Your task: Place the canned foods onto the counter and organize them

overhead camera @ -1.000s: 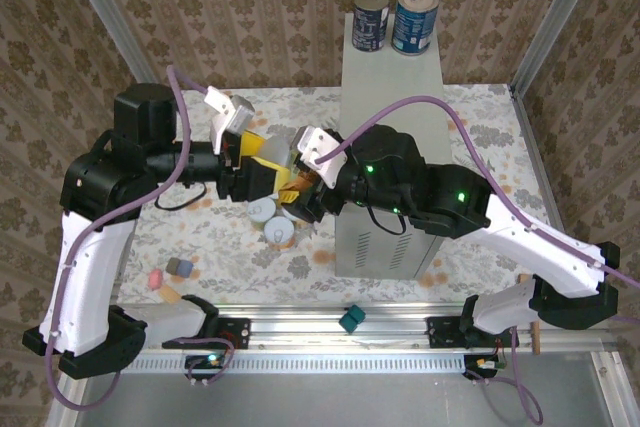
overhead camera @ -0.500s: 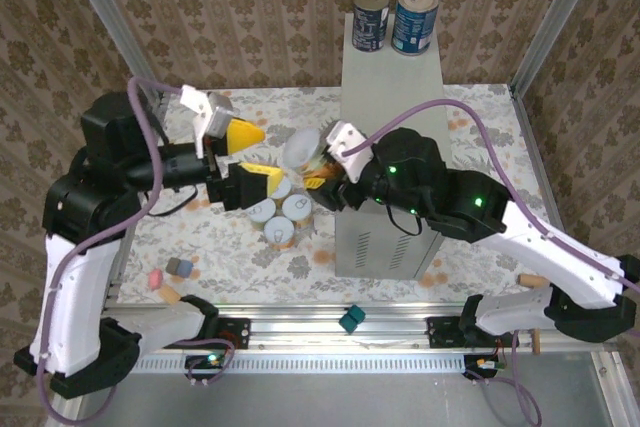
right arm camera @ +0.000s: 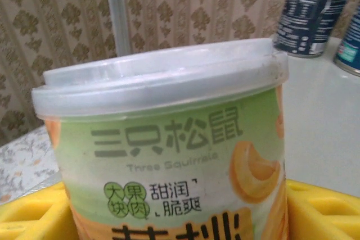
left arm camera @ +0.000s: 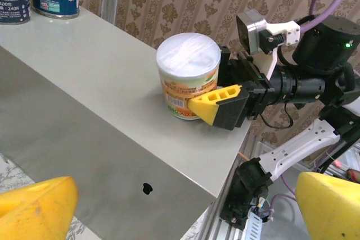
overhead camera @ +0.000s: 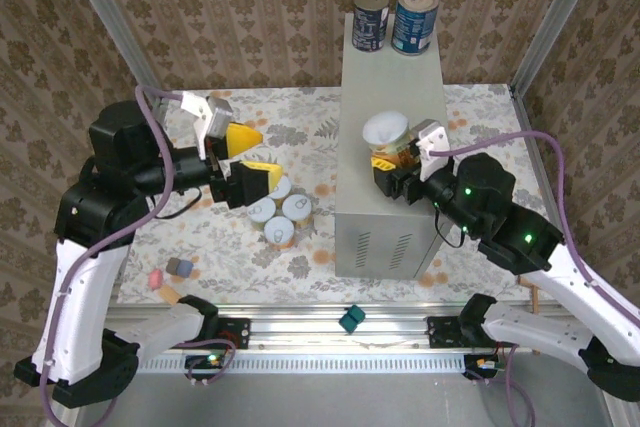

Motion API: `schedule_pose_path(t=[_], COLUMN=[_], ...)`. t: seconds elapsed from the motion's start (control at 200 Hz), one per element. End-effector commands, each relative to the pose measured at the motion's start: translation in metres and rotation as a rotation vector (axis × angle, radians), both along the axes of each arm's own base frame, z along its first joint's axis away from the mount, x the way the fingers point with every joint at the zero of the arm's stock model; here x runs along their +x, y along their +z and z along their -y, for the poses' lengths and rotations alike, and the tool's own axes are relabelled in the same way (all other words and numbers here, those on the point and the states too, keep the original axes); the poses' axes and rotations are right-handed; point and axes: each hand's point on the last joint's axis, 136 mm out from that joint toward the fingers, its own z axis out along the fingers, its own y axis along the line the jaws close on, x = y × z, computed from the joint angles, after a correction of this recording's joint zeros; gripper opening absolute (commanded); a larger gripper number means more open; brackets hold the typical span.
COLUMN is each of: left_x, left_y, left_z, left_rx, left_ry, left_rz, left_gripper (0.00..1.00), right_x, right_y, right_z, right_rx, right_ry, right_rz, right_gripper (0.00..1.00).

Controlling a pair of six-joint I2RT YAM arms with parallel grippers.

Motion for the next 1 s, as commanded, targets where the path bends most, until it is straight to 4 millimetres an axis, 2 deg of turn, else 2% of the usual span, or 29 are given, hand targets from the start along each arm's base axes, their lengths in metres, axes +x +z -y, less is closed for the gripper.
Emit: schedule_pose_path(t=[0.0,0.14,0.375,0.68,0.995], left_x=[-0.003,-0.003,-0.003,0.010,0.011], left_y=[0.011,0.005,0.000,-0.006,-0.010], left_z=[-0.004,-0.004,-0.005,-0.009,-0.011], left_rx=[-0.045,-0.044,-0.046,-0.057,-0.069], left_ry=[0.013,0.019,0.018,0.047,0.044], left_rz=[0.026,0.012,0.005,-0.003,-0.012], left_gripper=[1.00,1.00,1.00,1.00,1.00], right_x=[-0.002,-0.002,-0.004,-0.004,-0.012], right_y=[0.039,0.027,0.014,0.010,0.011], right_z=[0.019,0.029,0.031,0.035,0.044], right_rx=[0.179,0.173,0.144,0.123,0.113], right_ry=[-0.060,-0.094,-0.101,-0.114,-0.121], right_rz=[0.135,0.126,0.085,0.067,0.059], right_gripper=[0.73,0.74,0.79,0.81,0.83])
